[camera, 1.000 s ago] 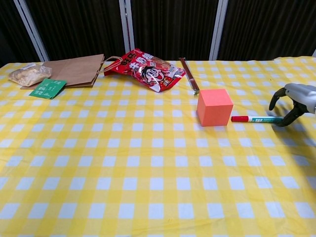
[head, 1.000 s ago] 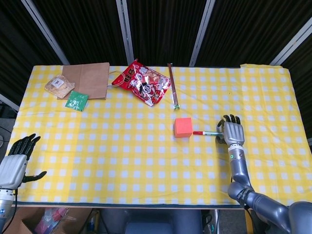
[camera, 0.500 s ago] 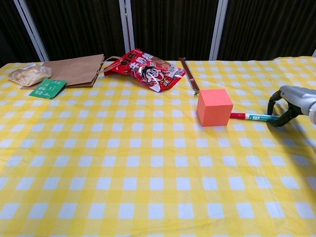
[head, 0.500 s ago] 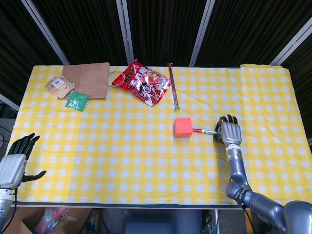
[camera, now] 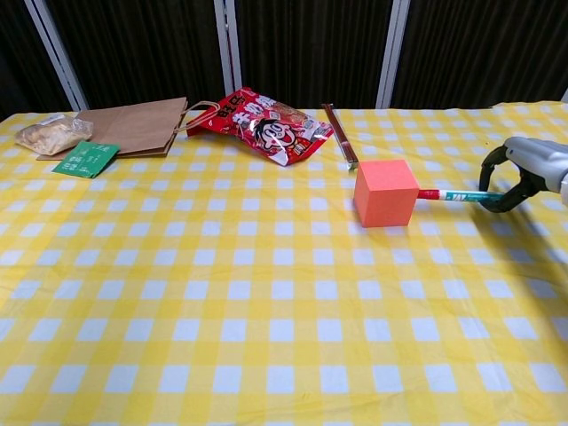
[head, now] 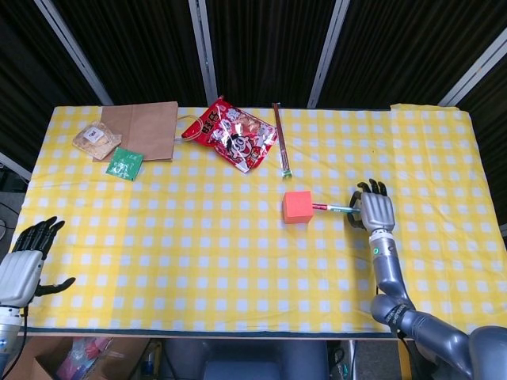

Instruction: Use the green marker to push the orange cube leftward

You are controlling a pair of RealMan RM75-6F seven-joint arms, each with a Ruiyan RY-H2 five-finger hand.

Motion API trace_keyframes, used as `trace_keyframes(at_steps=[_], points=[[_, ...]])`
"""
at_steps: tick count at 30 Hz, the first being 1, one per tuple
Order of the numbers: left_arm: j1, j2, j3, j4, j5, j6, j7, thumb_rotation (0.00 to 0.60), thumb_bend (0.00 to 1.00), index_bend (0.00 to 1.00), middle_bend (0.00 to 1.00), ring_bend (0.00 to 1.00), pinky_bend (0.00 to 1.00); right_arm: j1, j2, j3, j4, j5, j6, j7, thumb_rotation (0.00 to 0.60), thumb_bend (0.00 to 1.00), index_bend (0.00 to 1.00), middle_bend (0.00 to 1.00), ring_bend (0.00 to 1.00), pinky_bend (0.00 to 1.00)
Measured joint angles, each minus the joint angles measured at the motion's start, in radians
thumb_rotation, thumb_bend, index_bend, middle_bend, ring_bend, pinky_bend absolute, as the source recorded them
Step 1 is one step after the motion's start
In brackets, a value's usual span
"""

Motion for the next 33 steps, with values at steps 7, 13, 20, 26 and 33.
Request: trace_keyframes(at_steps=[7, 13, 20, 26, 33], points=[[-0.002, 0.001, 0.0, -0.002, -0.004, -0.005, 0.001, 0.6, 0.01, 0.0, 0.0, 0.0, 0.0, 0.005, 0.035, -0.005, 0.013, -0.054, -0.028, 0.062, 0.6, 0.57, 0.62, 0.21, 0.0, 0.01], [-0.005, 0.002, 0.0, -0.005, -0.01, -0.012, 0.003, 0.6, 0.01, 0.0, 0.0, 0.0, 0.0, 0.008, 0.052, -0.02, 0.031, -0.103, -0.04, 0.1, 0.6, 0.57, 0.62, 0.21, 0.0, 0.01], [-0.006, 0.004, 0.001, -0.008, -0.011, -0.017, 0.0, 0.6, 0.01, 0.0, 0.0, 0.0, 0.0, 0.016, 0.072, -0.03, 0.026, -0.119, -0.075, 0.111, 0.6, 0.57, 0.62, 0.21, 0.01, 0.01], [-0.007, 0.007, 0.003, -0.01, -0.01, -0.021, -0.006, 0.6, 0.01, 0.0, 0.0, 0.0, 0.0, 0.021, 0.09, -0.024, -0.002, -0.102, -0.116, 0.144, 0.6, 0.57, 0.62, 0.21, 0.01, 0.01], [-0.009, 0.009, 0.007, -0.011, -0.005, -0.025, -0.008, 0.6, 0.01, 0.0, 0.0, 0.0, 0.0, 0.032, 0.072, -0.026, -0.005, -0.099, -0.119, 0.138, 0.6, 0.57, 0.62, 0.21, 0.02, 0.01]])
